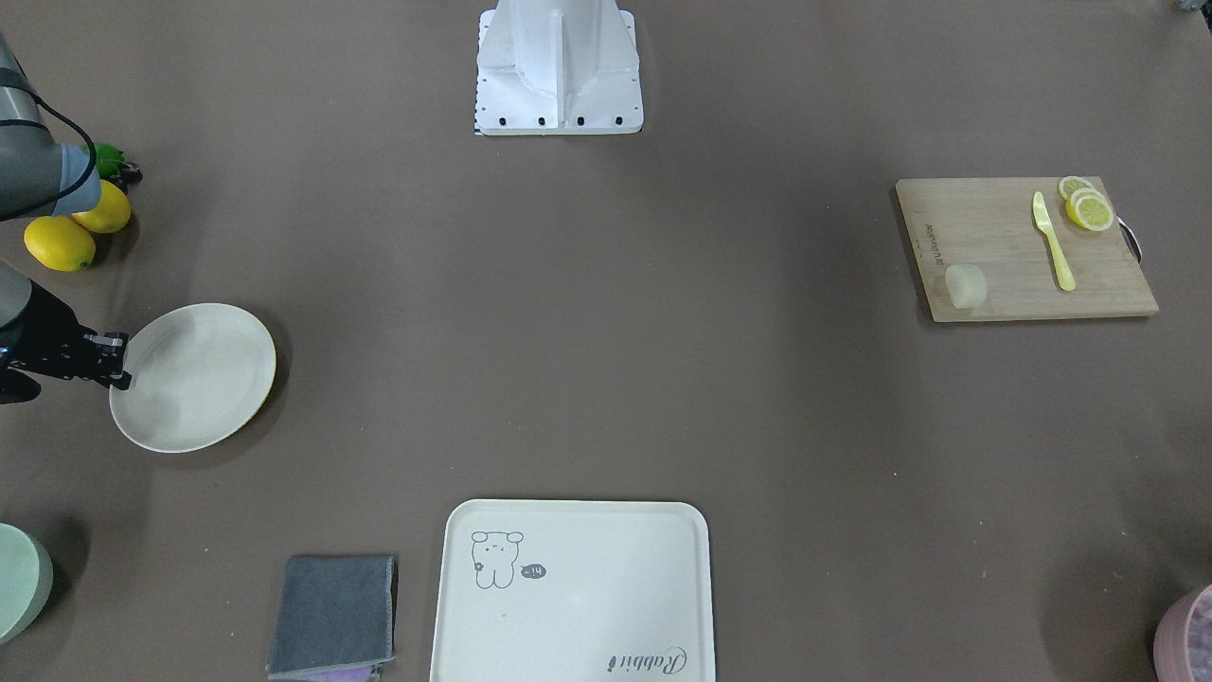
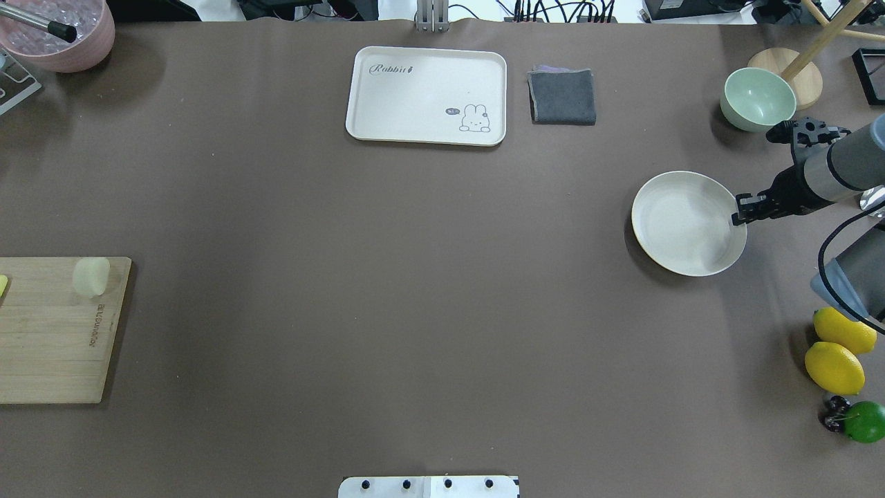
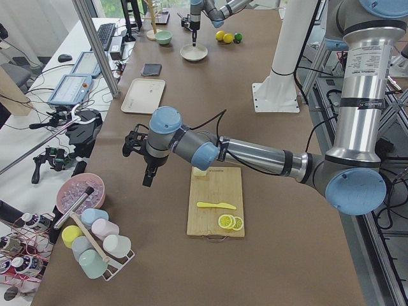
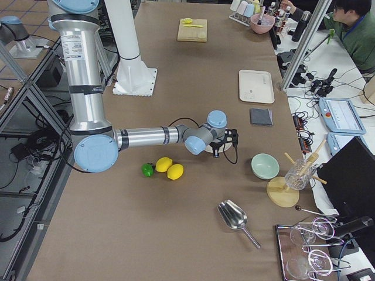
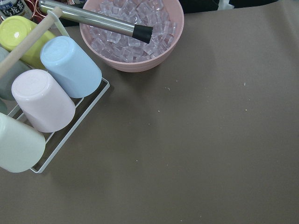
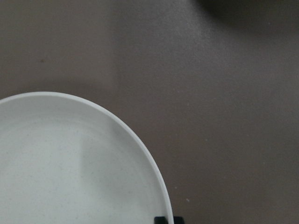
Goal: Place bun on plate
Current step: 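Close the right gripper on the plate rim nearest it, then drag the white plate with the right gripper toward the table center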
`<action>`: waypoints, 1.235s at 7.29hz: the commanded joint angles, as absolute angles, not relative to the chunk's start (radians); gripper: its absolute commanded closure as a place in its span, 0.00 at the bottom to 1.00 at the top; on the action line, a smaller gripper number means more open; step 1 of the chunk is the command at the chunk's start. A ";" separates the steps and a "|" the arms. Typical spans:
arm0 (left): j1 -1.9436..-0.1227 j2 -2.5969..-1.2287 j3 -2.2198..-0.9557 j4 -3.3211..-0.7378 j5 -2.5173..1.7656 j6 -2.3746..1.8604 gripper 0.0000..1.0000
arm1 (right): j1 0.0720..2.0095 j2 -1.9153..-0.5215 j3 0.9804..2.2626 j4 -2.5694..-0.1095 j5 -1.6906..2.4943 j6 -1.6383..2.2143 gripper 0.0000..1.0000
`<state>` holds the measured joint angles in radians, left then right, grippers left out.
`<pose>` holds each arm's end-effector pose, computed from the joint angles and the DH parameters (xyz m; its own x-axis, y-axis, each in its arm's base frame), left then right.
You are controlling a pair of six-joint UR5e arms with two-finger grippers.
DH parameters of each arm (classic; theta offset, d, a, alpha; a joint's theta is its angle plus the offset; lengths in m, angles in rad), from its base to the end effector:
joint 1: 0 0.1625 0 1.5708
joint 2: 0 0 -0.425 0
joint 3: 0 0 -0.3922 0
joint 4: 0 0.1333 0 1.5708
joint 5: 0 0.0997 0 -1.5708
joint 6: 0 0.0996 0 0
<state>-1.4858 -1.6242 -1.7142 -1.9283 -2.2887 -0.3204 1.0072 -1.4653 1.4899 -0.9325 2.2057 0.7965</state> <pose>-0.0224 -0.5354 0.5215 0.7071 0.1213 -0.6966 0.1586 0.9329 0.3234 -0.2390 -0.5171 0.5773 0.6406 -0.0401 0.7668 -0.0527 0.9940 0.0961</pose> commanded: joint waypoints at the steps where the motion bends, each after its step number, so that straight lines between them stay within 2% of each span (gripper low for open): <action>1: -1.488 -1.621 -1.723 -1.928 -2.290 -0.321 0.03 | 1.015 -1.419 1.549 -0.936 2.244 0.919 1.00; 3: -1.488 -1.621 -1.721 -1.928 -2.289 -0.321 0.03 | 1.012 -1.292 1.562 -0.939 2.289 1.052 1.00; 4: -1.488 -1.621 -1.717 -1.927 -2.289 -0.322 0.03 | 0.961 -1.219 1.571 -0.942 2.286 1.119 1.00; 7: -1.488 -1.609 -1.710 -1.928 -2.289 -0.321 0.03 | 0.777 -1.129 1.592 -0.960 2.182 1.167 1.00; 9: -1.488 -1.609 -1.712 -1.927 -2.289 -0.325 0.03 | 0.640 -1.021 1.591 -1.075 2.036 1.167 1.00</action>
